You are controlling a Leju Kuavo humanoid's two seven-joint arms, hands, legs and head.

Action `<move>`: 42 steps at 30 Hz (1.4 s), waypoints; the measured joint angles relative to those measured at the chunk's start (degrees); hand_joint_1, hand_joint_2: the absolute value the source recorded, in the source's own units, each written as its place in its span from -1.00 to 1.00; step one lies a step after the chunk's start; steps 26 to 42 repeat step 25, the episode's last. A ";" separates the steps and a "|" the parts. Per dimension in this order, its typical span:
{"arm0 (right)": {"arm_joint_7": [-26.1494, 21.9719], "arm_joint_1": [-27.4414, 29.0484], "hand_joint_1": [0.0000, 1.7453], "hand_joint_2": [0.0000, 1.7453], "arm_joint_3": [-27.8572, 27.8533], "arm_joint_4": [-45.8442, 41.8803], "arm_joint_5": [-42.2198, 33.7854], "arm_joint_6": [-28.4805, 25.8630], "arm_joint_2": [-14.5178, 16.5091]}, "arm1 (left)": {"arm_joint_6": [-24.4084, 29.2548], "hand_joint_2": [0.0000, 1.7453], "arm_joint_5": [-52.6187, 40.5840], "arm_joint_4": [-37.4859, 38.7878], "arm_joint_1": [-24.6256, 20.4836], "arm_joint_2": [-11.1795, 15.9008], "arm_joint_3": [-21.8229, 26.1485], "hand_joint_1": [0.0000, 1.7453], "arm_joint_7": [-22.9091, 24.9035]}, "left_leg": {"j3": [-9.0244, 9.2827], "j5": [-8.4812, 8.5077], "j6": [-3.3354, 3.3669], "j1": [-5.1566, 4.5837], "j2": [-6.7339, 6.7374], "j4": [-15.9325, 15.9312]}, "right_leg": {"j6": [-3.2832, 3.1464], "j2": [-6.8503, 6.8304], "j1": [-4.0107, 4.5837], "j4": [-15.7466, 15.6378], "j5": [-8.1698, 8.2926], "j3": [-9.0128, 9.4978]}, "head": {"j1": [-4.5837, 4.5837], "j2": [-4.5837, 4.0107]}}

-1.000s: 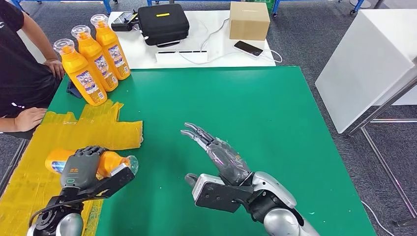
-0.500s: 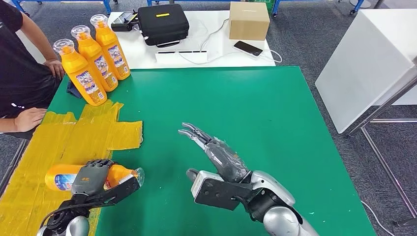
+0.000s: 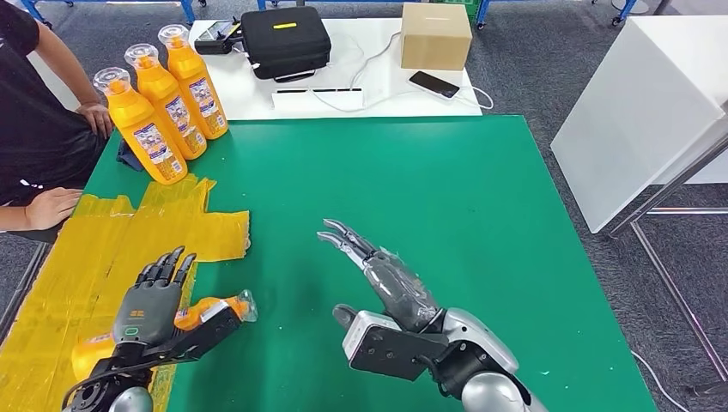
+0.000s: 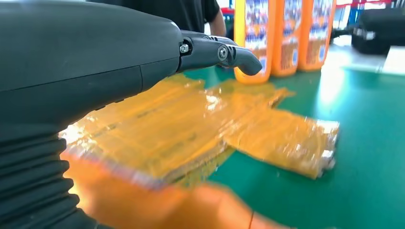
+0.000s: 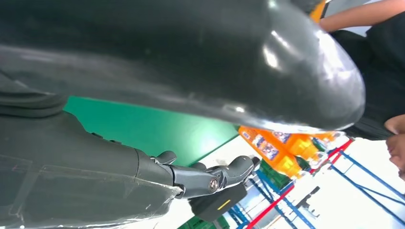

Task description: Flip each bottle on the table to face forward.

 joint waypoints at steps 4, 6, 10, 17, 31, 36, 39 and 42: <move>-1.18 2.59 -1.00 -1.00 -0.73 -1.42 1.95 -1.08 -0.29 | 3.03 -1.00 4.52 -4.43 1.09 -2.13 0.74 -1.00 -2.18 | 0.01 0.00 0.00 0.02 -0.01 0.00 | 0.00 0.00 0.02 0.00 0.00 0.01 | 0.00 0.00; -1.87 4.09 -1.00 -1.00 -1.10 -2.40 3.80 -2.00 -0.39 | 4.41 -1.00 7.19 -7.15 1.59 -3.31 1.45 -1.00 -3.55 | 0.01 0.00 0.00 0.02 -0.01 0.00 | 0.00 0.00 0.02 0.00 0.00 0.01 | -0.01 0.00; -4.15 7.84 -1.00 -1.00 -1.72 -5.03 10.07 -5.26 -0.56 | 5.02 -1.00 17.41 -13.56 2.93 -5.86 2.98 -1.00 -7.45 | -0.02 -0.01 0.00 0.01 -0.02 0.00 | 0.01 -0.01 0.01 0.00 -0.02 0.00 | -0.01 0.00; -7.71 16.45 -1.00 -1.00 -2.34 -10.31 20.76 -17.83 -0.62 | -11.69 -1.00 49.43 -23.32 8.40 -10.22 3.87 -1.00 -11.68 | -0.03 -0.17 0.00 -0.01 0.00 0.00 | 0.07 0.01 -0.01 -0.01 -0.10 -0.02 | -0.01 0.00; -8.79 22.05 -1.00 -1.00 -1.54 -14.89 19.78 -25.97 -1.06 | -18.51 -1.00 69.42 -29.72 18.14 -10.98 -1.89 -1.00 -16.11 | 0.00 -0.27 0.02 -0.01 0.00 -0.01 | 0.11 0.01 -0.01 -0.03 -0.16 -0.02 | -0.01 0.00; -8.79 22.05 -1.00 -1.00 -1.54 -14.89 19.78 -25.97 -1.06 | -18.51 -1.00 69.42 -29.72 18.14 -10.98 -1.89 -1.00 -16.11 | 0.00 -0.27 0.02 -0.01 0.00 -0.01 | 0.11 0.01 -0.01 -0.03 -0.16 -0.02 | -0.01 0.00; -8.79 22.05 -1.00 -1.00 -1.54 -14.89 19.78 -25.97 -1.06 | -18.51 -1.00 69.42 -29.72 18.14 -10.98 -1.89 -1.00 -16.11 | 0.00 -0.27 0.02 -0.01 0.00 -0.01 | 0.11 0.01 -0.01 -0.03 -0.16 -0.02 | -0.01 0.00; -8.79 22.05 -1.00 -1.00 -1.54 -14.89 19.78 -25.97 -1.06 | -18.51 -1.00 69.42 -29.72 18.14 -10.98 -1.89 -1.00 -16.11 | 0.00 -0.27 0.02 -0.01 0.00 -0.01 | 0.11 0.01 -0.01 -0.03 -0.16 -0.02 | -0.01 0.00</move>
